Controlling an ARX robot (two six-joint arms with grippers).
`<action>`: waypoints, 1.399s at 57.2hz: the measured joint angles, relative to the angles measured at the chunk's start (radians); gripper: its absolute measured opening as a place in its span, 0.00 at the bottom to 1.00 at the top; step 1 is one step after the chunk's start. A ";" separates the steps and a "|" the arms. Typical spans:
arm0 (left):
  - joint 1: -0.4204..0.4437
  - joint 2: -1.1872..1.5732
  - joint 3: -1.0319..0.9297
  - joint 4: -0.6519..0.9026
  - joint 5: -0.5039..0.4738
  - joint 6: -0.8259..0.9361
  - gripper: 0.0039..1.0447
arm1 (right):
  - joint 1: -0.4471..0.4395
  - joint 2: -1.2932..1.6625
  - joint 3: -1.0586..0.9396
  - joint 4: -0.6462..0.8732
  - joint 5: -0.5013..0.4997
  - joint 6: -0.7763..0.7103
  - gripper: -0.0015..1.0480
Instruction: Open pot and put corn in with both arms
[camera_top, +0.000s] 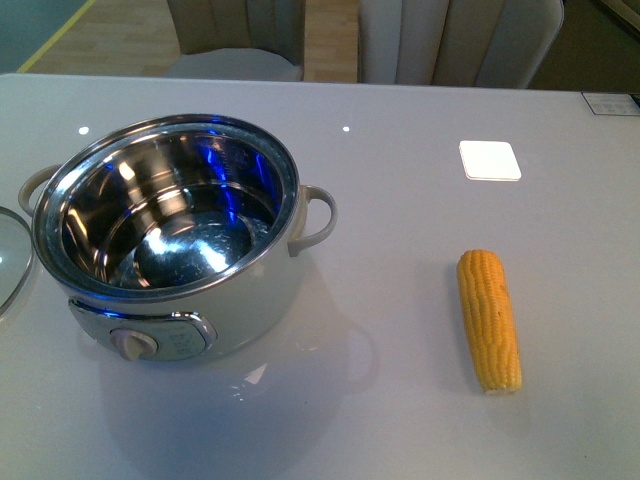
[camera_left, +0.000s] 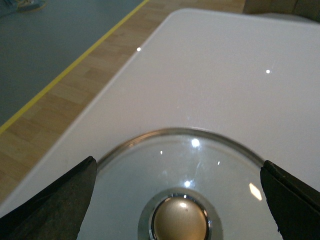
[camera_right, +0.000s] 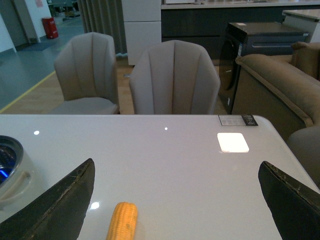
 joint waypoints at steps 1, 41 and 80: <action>0.000 -0.016 -0.007 -0.004 0.002 -0.003 0.93 | 0.000 0.000 0.000 0.000 0.000 0.000 0.92; -0.150 -1.166 -0.484 -0.473 -0.062 -0.162 0.94 | 0.000 0.000 0.000 0.000 0.000 0.000 0.92; -0.298 -1.562 -0.722 -0.533 0.062 -0.139 0.35 | 0.000 0.000 0.000 0.000 0.000 0.000 0.92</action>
